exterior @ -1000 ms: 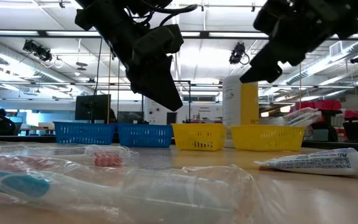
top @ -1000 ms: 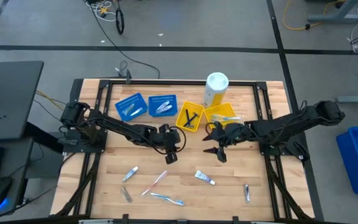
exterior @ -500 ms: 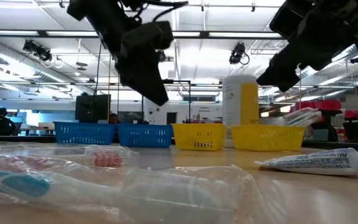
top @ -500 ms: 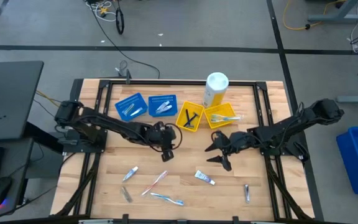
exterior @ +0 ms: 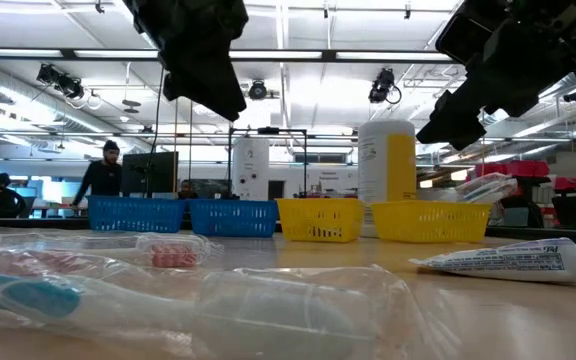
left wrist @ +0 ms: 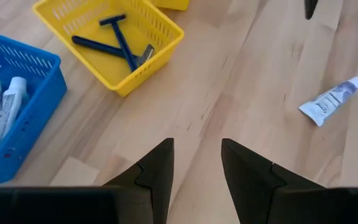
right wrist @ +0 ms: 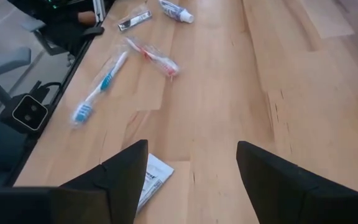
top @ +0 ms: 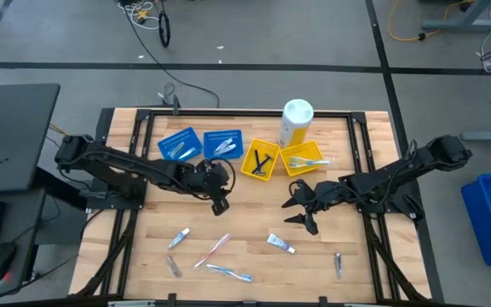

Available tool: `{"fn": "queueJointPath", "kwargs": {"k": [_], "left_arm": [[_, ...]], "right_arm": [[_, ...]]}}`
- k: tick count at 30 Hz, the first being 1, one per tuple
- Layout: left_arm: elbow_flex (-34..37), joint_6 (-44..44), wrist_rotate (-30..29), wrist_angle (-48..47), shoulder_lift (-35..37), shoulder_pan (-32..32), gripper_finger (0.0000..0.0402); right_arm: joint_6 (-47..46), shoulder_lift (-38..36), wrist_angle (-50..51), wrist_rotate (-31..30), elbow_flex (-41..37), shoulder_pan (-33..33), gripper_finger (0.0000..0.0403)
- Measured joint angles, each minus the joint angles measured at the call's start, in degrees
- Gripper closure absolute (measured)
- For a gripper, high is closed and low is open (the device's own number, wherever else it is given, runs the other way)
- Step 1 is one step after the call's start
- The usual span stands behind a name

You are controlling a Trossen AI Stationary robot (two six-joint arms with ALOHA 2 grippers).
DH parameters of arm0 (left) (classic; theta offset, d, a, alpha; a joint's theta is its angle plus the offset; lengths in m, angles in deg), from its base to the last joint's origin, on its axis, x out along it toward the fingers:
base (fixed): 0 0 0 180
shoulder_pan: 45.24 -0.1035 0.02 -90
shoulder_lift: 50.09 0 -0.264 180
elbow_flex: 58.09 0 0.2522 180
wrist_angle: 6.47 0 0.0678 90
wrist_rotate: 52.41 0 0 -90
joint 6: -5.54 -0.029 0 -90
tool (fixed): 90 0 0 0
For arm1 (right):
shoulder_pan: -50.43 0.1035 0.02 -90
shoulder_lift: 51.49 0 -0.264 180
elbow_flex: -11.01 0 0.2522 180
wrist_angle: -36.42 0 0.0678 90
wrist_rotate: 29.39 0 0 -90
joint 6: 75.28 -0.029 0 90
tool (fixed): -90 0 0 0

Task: Pick & Place Travel size toiletries
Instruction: Put the silver nail cutter into the left blue bin

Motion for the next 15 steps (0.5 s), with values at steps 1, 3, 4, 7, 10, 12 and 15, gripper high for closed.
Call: {"fn": "queueJointPath", "kwargs": {"k": [1, 3, 4, 7, 10, 12, 15], "left_arm": [[0.00, 0.23, 0.01, -0.37, 0.00, 0.23, 0.0260], [0.04, 0.41, 0.55, -1.05, 0.00, 0.75, 0.0260], [0.02, 0.51, 1.02, -1.12, 0.00, 1.02, 0.0260], [0.04, 2.60, 3.52, -1.99, 0.00, 2.24, 0.0260], [0.02, 4.83, 5.19, -1.60, 0.00, 4.10, 0.0260], [0.04, 6.10, 6.20, -1.61, -0.02, 5.66, 0.0260], [0.02, 6.21, 7.18, -1.68, -0.02, 8.87, 0.0260]], "right_arm": [[0.00, 0.02, 0.04, 0.00, 0.00, 0.00, 0.0146], [0.00, 0.02, 0.04, 0.00, 0.00, 0.00, 0.0149], [0.00, 0.02, 0.12, 0.00, 0.00, 0.00, 0.0152], [0.29, 0.02, 0.64, 0.01, 0.00, 0.00, 0.0160], [1.28, 0.04, 0.72, 0.01, 0.00, 0.00, 0.0166], [1.75, 0.04, 0.72, 0.02, 0.00, 0.00, 0.0169], [1.74, 0.04, 0.93, 0.00, 0.00, 0.00, 0.0171]]}}
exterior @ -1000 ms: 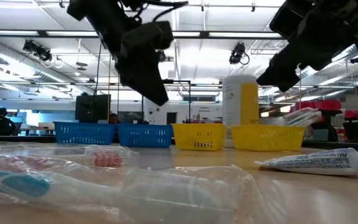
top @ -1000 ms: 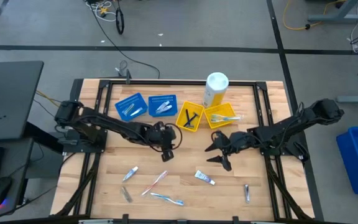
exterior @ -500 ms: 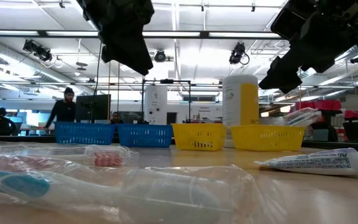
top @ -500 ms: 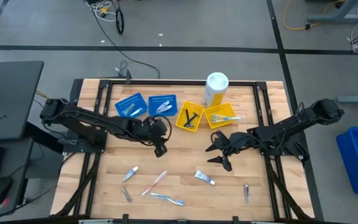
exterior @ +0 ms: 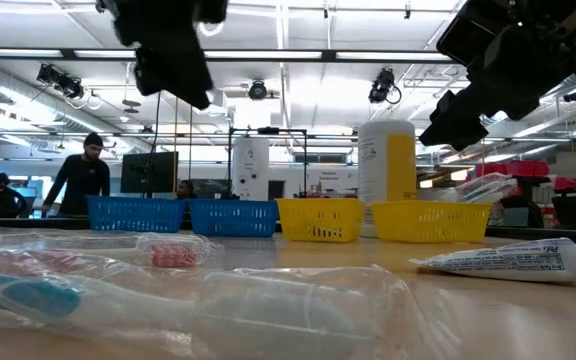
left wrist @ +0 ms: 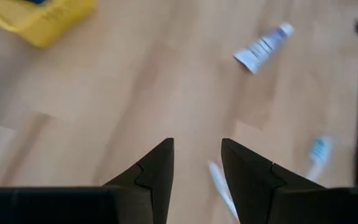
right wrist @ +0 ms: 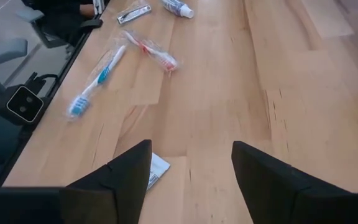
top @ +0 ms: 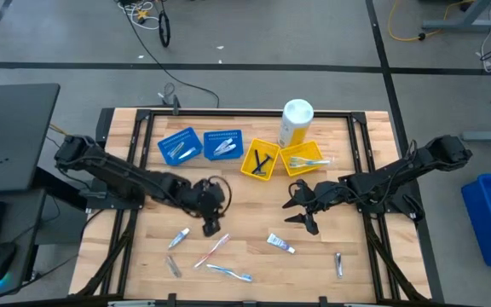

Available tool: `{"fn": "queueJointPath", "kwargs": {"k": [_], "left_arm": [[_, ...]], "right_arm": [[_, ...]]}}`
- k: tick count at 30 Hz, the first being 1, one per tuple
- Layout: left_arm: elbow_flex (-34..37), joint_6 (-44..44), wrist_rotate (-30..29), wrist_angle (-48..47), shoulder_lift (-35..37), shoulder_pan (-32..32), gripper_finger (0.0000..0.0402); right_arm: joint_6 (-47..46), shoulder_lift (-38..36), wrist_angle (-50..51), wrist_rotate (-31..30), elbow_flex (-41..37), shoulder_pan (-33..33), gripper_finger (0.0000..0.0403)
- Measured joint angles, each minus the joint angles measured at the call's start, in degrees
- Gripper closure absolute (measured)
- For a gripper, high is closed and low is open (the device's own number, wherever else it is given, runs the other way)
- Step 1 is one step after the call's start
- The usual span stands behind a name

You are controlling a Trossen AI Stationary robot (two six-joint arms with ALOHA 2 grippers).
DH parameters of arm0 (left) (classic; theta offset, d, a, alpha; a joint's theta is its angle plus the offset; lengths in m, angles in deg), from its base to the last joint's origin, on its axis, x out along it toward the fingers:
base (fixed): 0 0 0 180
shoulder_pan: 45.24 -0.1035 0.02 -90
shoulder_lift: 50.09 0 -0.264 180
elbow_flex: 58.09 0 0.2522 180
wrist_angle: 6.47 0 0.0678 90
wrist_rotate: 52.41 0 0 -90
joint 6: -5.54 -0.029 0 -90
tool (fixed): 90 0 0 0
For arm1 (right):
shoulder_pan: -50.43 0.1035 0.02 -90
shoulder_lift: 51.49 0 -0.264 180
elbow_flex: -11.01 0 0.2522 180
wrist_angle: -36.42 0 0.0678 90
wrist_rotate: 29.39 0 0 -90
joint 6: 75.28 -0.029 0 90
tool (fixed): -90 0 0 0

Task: Pick & Place Travel size toiletries
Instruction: Put the silver nail cutter into the left blue bin

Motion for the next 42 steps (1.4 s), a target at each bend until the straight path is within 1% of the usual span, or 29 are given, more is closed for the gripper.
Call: {"fn": "queueJointPath", "kwargs": {"k": [3, 8, 12, 16, 18, 21, 25, 28, 33, 37, 42], "left_arm": [[0.00, -1.83, 2.06, -0.01, -0.02, 3.93, 0.0260], [0.00, -7.42, 4.05, -0.09, -0.02, 11.15, 0.0260], [0.00, -9.87, 9.46, -1.31, -0.04, 16.36, 0.0260], [0.00, -10.78, 13.51, -5.65, -0.07, 21.43, 0.0260], [0.00, -12.94, 14.18, -7.60, -0.09, 23.80, 0.0260], [0.00, -17.48, 12.37, -9.80, -0.40, 26.71, 0.0260], [0.09, -20.84, 10.16, -9.68, -2.39, 29.20, 0.0260], [0.13, -21.02, 10.73, -9.64, -5.80, 30.44, 0.0260], [0.17, -20.63, 9.27, -8.07, -10.26, 31.59, 0.0260], [0.17, -18.49, 10.46, -8.15, -12.44, 31.78, 0.0260], [0.30, -20.27, 12.12, -8.03, -14.02, 33.10, 0.0260]], "right_arm": [[-0.01, 0.00, 0.10, 0.00, 0.00, 0.00, 0.0171], [-0.25, -0.01, 0.12, 0.01, 0.00, 0.00, 0.0165], [-0.30, -0.02, 0.12, 0.01, 0.00, 0.00, 0.0160], [-0.45, 0.00, 0.12, 0.02, 0.00, 0.00, 0.0161], [-0.45, -0.02, 0.12, 0.02, 0.00, 0.00, 0.0165], [-0.46, -0.01, 0.12, 0.02, 0.00, 0.00, 0.0172], [-0.47, 0.00, 0.12, 0.02, 0.00, -0.02, 0.0182], [-0.47, 0.00, 0.12, 0.02, 0.00, -0.02, 0.0189], [-0.47, -0.01, 0.12, 0.02, 0.00, -0.01, 0.0198], [-0.47, 0.00, -0.01, 0.02, 0.01, -0.02, 0.0205], [-0.47, 0.00, -0.32, 0.02, 0.02, -0.02, 0.0211]]}}
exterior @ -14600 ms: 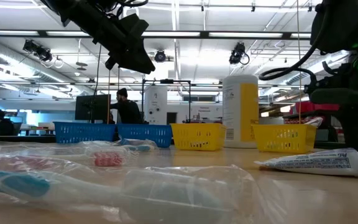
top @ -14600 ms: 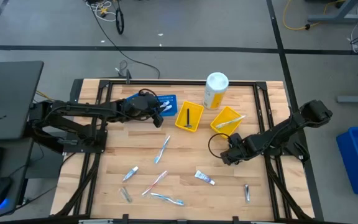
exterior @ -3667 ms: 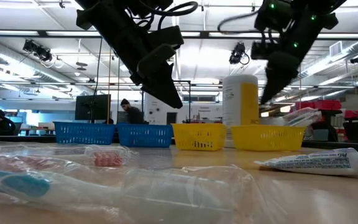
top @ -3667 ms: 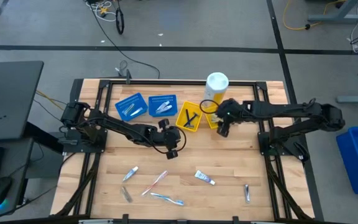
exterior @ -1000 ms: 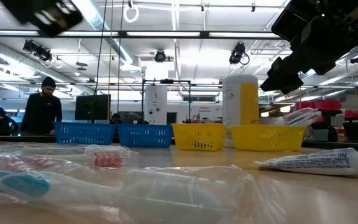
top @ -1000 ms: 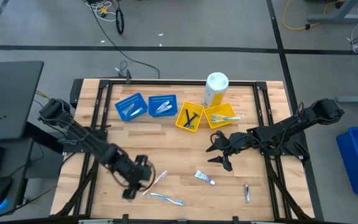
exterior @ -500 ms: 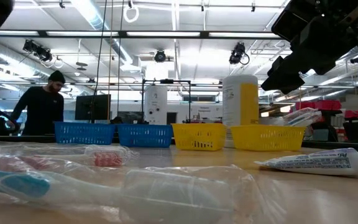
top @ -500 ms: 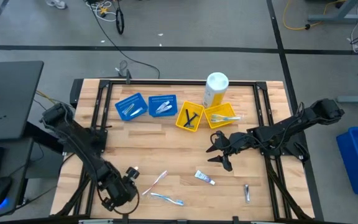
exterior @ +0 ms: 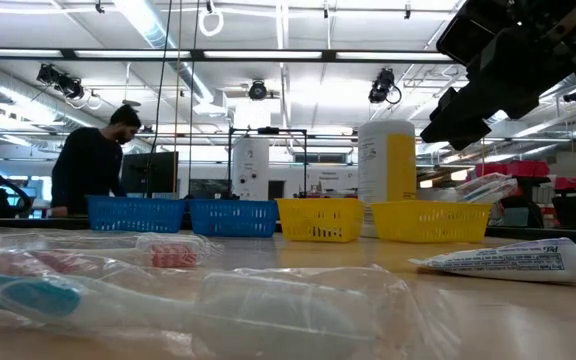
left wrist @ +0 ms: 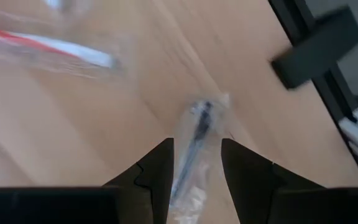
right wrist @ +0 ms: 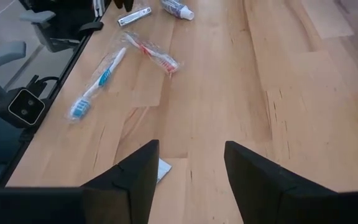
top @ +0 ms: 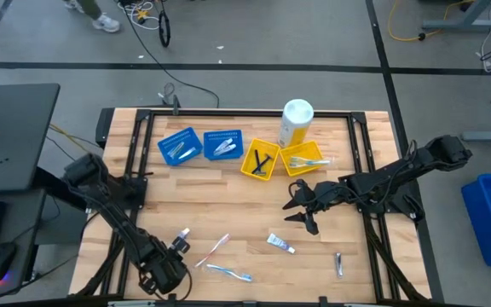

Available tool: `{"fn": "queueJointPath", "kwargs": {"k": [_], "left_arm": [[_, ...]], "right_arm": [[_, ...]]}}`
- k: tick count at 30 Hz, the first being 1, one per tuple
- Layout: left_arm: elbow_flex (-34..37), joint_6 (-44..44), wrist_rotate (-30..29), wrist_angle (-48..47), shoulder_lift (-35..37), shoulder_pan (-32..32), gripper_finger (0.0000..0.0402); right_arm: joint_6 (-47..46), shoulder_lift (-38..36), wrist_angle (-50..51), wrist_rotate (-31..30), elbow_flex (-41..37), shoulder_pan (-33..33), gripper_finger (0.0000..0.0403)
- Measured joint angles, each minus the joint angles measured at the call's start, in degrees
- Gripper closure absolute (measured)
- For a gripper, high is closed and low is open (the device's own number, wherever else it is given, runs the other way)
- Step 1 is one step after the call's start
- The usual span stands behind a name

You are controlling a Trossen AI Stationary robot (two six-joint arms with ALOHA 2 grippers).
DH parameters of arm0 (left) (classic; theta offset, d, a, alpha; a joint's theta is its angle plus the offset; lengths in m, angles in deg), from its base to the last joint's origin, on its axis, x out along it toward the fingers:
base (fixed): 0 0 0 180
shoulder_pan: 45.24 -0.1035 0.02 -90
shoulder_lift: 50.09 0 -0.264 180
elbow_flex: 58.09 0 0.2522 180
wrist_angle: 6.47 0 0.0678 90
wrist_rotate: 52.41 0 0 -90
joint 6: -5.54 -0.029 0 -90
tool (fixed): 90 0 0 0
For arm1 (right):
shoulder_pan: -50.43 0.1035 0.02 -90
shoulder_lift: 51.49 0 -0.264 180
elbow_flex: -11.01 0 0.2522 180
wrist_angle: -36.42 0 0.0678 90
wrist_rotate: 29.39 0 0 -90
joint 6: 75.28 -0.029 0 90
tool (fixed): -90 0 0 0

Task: Pick & Place Travel size toiletries
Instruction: Put the silver nail cutter into the left blue bin

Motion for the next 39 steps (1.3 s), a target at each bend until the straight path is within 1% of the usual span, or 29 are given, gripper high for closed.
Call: {"fn": "queueJointPath", "kwargs": {"k": [3, 5, 9, 10, 19, 24, 27, 28, 30, 32, 34, 36, 38, 39], "left_arm": [[0.03, -1.96, 0.79, -0.07, -0.69, 0.91, 0.0260], [0.03, -2.89, -0.02, -0.26, -1.08, 1.23, 0.0260], [0.14, -3.29, -6.00, -0.44, -1.06, 1.36, 0.0260], [0.14, -3.31, -6.72, -0.41, -1.06, 1.31, 0.0260], [0.14, -4.01, -2.47, -0.47, -1.92, 1.75, 0.0260], [0.14, -4.04, -4.49, -0.52, -2.17, 1.73, 0.0260], [0.34, -3.82, -3.93, 0.41, -3.14, 1.75, 0.0260], [0.45, -3.78, -2.62, 0.76, -3.51, 1.81, 0.0260], [0.91, -5.02, -1.02, 1.58, -4.30, 2.14, 0.0260], [0.95, -6.57, -1.14, 1.42, -4.50, 2.27, 0.0260], [0.98, -7.25, -2.78, 0.66, -4.61, 2.30, 0.0260], [0.92, -6.46, -5.89, -0.31, -4.60, 2.07, 0.0260], [0.31, -4.59, -10.49, -3.16, -4.62, 1.65, 0.0260], [-0.20, -3.72, -11.83, -4.96, -4.62, 1.39, 0.0260]], "right_arm": [[0.00, 0.00, 0.00, 0.00, 0.00, 0.01, 0.0215], [0.00, -0.01, 0.00, 0.00, 0.00, 0.01, 0.0217], [-0.02, 0.00, -0.02, 0.00, 0.00, 0.02, 0.0221], [-0.02, 0.00, -0.02, 0.00, 0.00, 0.00, 0.0222], [-0.02, -0.02, -0.02, 0.00, 0.00, 0.00, 0.0211], [-0.02, -0.02, -0.02, 0.00, 0.00, 0.02, 0.0206], [-0.02, 0.00, -0.02, 0.00, 0.00, 0.00, 0.0209], [-0.02, -0.01, -0.02, 0.01, 0.00, 0.01, 0.0211], [-0.02, -0.01, -0.04, 0.02, 0.00, 0.00, 0.0216], [-0.03, -0.02, -0.06, 0.00, 0.01, 0.00, 0.0220], [-0.02, -0.02, -0.12, 0.00, 0.02, 0.00, 0.0223], [-0.02, -0.02, -0.22, 0.00, 0.02, 0.01, 0.0225], [-0.02, -0.02, -0.28, 0.00, 0.02, 0.00, 0.0226], [-0.02, -0.01, -0.44, 0.00, 0.02, 0.00, 0.0227]]}}
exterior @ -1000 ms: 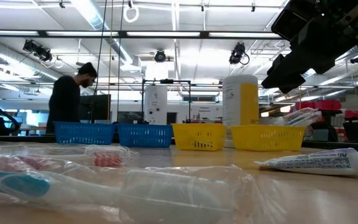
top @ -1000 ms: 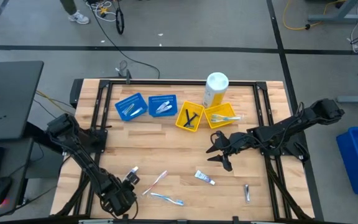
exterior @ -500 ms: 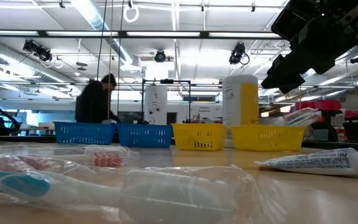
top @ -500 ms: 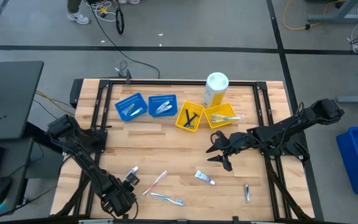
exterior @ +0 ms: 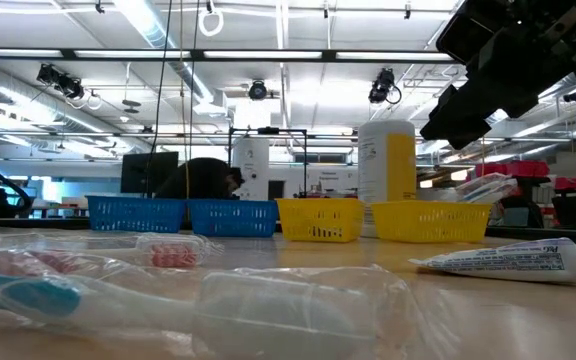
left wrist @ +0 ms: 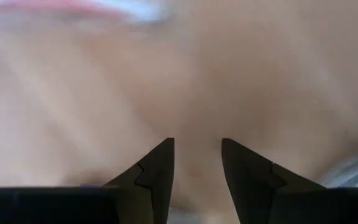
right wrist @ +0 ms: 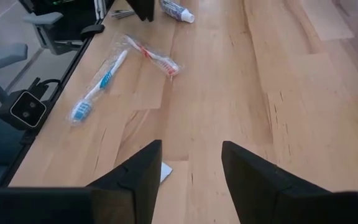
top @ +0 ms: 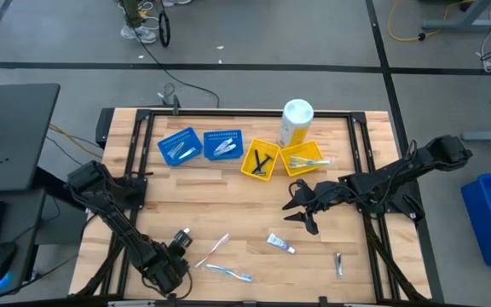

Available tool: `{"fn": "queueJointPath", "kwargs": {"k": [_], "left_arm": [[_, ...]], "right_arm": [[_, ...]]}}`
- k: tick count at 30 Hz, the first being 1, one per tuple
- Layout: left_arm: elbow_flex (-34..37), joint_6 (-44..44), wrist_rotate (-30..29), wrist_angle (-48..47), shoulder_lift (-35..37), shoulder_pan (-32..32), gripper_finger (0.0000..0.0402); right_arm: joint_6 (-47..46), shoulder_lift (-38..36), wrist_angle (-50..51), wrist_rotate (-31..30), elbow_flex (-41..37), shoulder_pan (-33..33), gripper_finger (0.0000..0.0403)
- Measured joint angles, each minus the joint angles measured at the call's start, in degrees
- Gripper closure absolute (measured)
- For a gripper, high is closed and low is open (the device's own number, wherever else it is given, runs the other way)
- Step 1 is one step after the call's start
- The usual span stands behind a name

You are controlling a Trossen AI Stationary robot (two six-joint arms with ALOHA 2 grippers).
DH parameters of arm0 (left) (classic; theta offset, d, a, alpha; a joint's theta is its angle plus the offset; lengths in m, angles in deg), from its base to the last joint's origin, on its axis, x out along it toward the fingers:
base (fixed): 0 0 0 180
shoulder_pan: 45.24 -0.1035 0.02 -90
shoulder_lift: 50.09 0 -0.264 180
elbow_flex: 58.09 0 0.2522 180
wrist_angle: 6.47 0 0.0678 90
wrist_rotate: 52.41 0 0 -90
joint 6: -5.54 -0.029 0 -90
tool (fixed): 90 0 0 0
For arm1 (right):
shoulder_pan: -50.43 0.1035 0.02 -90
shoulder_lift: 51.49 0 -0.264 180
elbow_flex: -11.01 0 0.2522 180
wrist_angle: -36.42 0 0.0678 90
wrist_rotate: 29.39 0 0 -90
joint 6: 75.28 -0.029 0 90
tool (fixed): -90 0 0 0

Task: Pick & Place Travel size toiletries
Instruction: Put the silver nail cutter into the left blue bin

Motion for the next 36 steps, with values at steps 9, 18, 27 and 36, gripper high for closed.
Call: {"fn": "queueJointPath", "kwargs": {"k": [9, 18, 27, 36], "left_arm": [[-9.31, -15.15, 10.87, -12.35, 0.15, 0.57, 0.0260], [-8.98, -16.25, 17.12, -7.58, -0.04, 5.85, 0.0260], [-3.94, -13.28, 13.02, -1.93, -0.09, 6.99, 0.0260], [0.31, -15.34, 12.39, 5.93, -0.09, 7.26, 0.0260]], "right_arm": [[0.00, 0.01, 0.01, 0.00, 0.00, 0.00, 0.0213], [0.00, -0.01, 0.09, 0.00, 0.00, 0.00, 0.0209], [0.00, -0.01, 0.25, 0.02, 0.00, 0.00, 0.0227], [0.00, 0.00, 0.25, 0.00, 0.00, 0.00, 0.0230]]}}
